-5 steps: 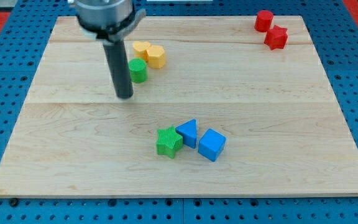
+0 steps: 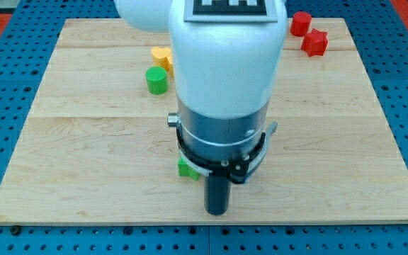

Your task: Move the green star below the green circle

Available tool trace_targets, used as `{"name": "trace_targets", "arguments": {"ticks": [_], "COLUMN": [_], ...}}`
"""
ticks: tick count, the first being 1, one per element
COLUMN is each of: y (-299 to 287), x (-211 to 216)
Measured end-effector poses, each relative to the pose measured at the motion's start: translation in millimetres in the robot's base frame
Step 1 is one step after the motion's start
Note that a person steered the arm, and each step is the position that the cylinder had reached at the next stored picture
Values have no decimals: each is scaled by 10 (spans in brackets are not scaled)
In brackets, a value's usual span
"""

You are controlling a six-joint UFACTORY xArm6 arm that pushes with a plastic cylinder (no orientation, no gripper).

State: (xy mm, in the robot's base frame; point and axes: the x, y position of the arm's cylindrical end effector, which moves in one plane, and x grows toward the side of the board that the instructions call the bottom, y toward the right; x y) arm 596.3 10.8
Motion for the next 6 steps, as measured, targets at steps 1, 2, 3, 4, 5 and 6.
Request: {"name": "trace_targets", "arguments": {"ticks": [1,2,3,4,5,6], "y": [-295,-436,-556,-661,-676,-723], "x": [-382,-842,-1244,-1597,-1742,-1458]}}
